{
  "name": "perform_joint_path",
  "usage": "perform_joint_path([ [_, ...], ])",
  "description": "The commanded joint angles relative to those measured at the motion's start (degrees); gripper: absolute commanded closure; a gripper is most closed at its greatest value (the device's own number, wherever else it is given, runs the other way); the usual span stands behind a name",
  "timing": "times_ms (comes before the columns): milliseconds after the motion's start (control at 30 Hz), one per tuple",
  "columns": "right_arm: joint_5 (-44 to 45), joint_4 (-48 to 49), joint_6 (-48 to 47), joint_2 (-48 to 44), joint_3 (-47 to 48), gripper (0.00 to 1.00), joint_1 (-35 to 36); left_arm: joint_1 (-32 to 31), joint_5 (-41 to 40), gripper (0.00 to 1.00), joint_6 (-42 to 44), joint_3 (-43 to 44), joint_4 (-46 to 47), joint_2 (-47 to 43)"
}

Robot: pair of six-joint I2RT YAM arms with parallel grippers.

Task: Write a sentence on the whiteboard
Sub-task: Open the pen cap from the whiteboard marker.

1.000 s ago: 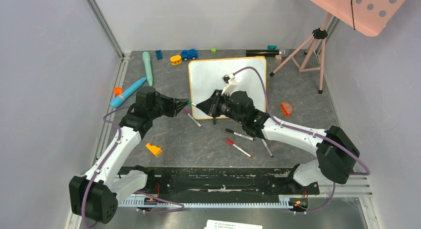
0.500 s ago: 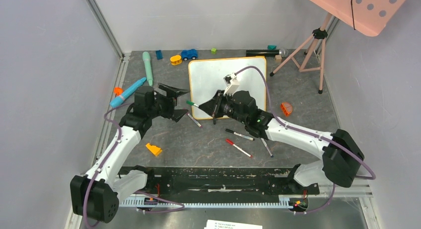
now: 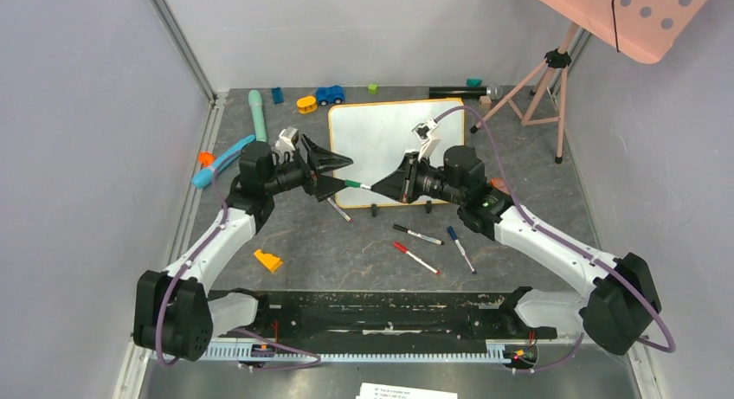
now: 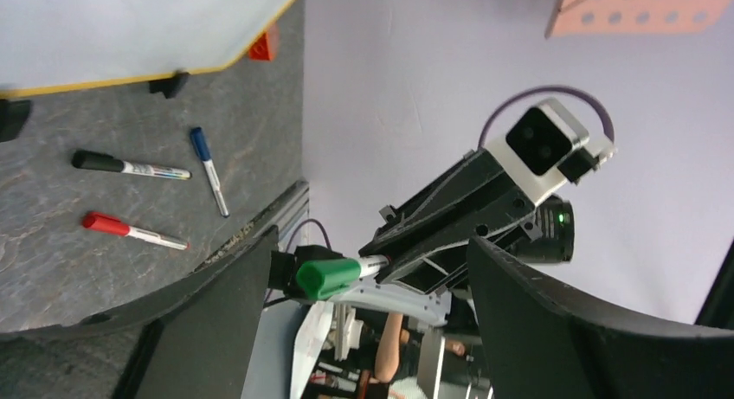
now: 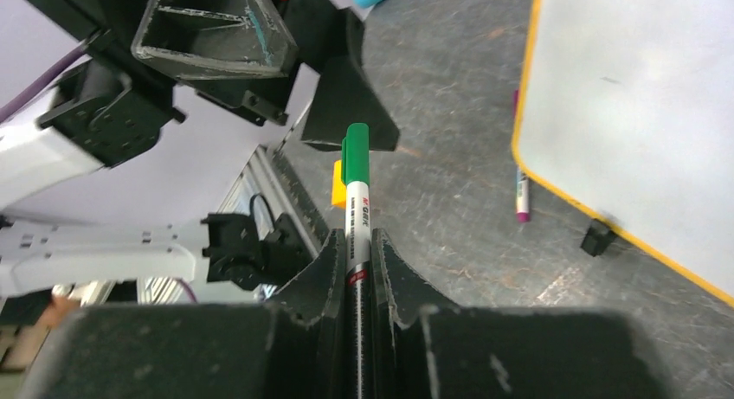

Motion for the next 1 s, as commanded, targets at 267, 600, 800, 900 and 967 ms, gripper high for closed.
perform_joint_path([
  [267, -9.06, 3.73, -0.77, 0.6, 2.77, 1.0, 0.05, -1.56, 13.08, 0.41, -15.6, -4.83, 30.31, 1.4],
  [600, -6.91, 3.96, -0.67, -1.14, 1.14, 1.0, 0.04, -2.24, 16.52, 0.47, -13.84, -3.92, 26.18, -0.15],
  [800, -6.09, 3.97, -0.36, -2.47, -0.41, 1.0, -0.01, -3.35, 16.71, 0.82, -13.38, -4.65, 25.28, -0.89],
  [900, -5.79, 3.77, -0.4, -3.26, -1.4, 1.0, 0.0, -3.33, 16.64, 0.86, -12.96, -4.83, 24.66, -1.6],
  [967, -5.66, 3.46, -0.43, -3.37, -1.79, 1.0, 0.03, -3.31, 16.56, 0.95, -12.59, -4.92, 24.05, -2.04],
])
